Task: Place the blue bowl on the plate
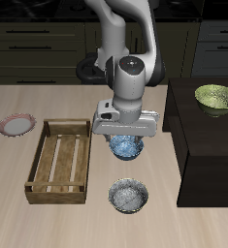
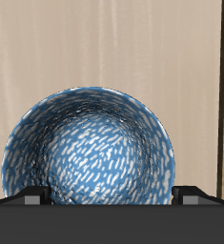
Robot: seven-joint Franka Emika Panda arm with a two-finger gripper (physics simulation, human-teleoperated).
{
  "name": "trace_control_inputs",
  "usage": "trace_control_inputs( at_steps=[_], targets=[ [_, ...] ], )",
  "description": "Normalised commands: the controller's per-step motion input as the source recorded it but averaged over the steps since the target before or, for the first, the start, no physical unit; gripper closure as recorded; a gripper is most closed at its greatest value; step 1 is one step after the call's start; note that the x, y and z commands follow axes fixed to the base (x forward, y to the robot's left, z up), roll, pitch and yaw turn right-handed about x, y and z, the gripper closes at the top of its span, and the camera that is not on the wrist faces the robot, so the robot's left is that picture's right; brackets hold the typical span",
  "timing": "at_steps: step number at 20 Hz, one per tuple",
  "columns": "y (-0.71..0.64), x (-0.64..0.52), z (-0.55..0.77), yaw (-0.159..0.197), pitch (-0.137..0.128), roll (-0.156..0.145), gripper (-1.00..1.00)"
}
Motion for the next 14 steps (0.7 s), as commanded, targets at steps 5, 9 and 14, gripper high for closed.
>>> trace_control_inputs(
  at_steps=[5,9,14],
  targets=[
    [0.01,-0.02,-0.34,-0.059,0.084,0.027,-1.00],
    [-0.03,-0.04,-0.32,-0.028,0.083,0.059,-1.00],
    [-0.03,-0.10,0.00,-0.031,-0.007,0.038,1.00]
  ],
)
